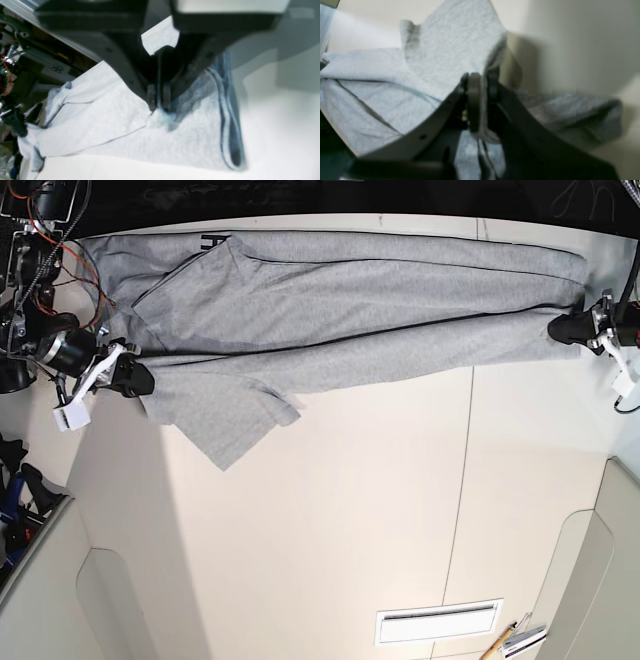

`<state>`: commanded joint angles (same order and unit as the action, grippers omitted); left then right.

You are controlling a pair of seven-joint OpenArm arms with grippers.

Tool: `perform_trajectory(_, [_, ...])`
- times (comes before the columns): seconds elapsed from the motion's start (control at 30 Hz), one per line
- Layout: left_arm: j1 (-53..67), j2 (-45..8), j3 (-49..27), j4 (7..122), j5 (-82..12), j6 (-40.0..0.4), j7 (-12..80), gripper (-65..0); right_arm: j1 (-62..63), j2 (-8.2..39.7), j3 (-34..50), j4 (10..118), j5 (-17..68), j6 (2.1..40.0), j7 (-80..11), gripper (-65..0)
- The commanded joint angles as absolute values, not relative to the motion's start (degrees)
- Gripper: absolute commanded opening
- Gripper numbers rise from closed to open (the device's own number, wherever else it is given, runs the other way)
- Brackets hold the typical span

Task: Fold the T-shirt properly
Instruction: 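Lift the hem and fold it over toward the shoulder fold, then release the hem with the right gripper and reposition it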

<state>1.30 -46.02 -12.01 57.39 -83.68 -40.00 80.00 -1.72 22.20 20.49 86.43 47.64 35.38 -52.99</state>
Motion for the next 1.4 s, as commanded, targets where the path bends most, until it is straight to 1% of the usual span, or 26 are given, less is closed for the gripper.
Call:
perform_trajectory(0.23, [1.28,-41.85,-12.01,57.36,-80.88,-40.00,80.00,-65.0,-7.81,22.17,22.87,94.06,47.79,35.38,-53.47,-65.0])
perform_trajectory(0.5, [1.28,-41.76,-12.01,57.36,-73.21,-40.00,72.86,-65.0,-13.10,22.17,22.87,94.39,47.03,35.35,-53.39,-65.0])
perform_trajectory(0.57, [1.28,-41.74,-12.01,57.36,-71.35,-40.00,71.24,-65.0,-13.89,22.17,22.87,94.37,45.93,35.33,-53.39,-65.0])
perform_trajectory(0.67, [1.26,-41.71,-12.01,57.36,-71.07,-40.00,70.46,-65.0,-14.02,22.04,22.87,93.71,42.78,34.92,-53.41,-65.0])
perform_trajectory(0.73, [1.26,-41.71,-12.01,57.36,-71.07,-40.00,70.46,-65.0,-14.04,22.04,22.87,93.08,42.09,34.89,-53.41,-46.2])
perform_trajectory(0.77, [1.26,-41.71,-12.01,57.36,-71.09,-40.00,70.46,-65.0,-14.02,22.04,22.87,92.99,42.02,34.74,-53.39,-38.1])
perform_trajectory(0.8, [1.26,-41.63,-12.01,57.36,-71.09,-40.00,70.46,-65.0,-14.00,22.04,22.87,92.99,42.13,34.70,-53.34,-32.9])
perform_trajectory(0.83, [1.26,-41.43,-12.01,57.36,-71.07,-40.00,70.48,-65.0,-14.00,22.06,22.87,93.01,42.96,34.70,-52.64,-31.3])
perform_trajectory(1.0, [1.26,-39.88,-12.01,57.36,-70.78,-40.00,70.48,-65.0,-12.60,22.02,23.75,93.34,46.54,34.46,-52.14,-31.4])
perform_trajectory(1.13, [0.95,-39.68,-12.01,57.36,-70.67,-40.00,70.46,-65.0,-11.81,21.34,27.53,96.16,47.44,34.44,-53.39,-31.5])
perform_trajectory(1.27, [0.95,-39.68,-12.01,57.36,-70.67,-40.00,70.43,-65.0,-12.73,20.62,34.00,101.43,51.31,34.46,-59.51,-31.7])
perform_trajectory(1.3, [0.95,-39.68,-12.01,57.36,-70.65,-40.00,70.32,-65.0,-13.67,20.62,35.51,102.61,52.64,34.50,-60.40,-33.6])
perform_trajectory(1.4, [0.95,-39.68,-12.01,57.36,-70.65,-40.00,70.26,-65.0,-18.63,20.62,37.12,105.03,53.30,34.48,-60.49,-48.3])
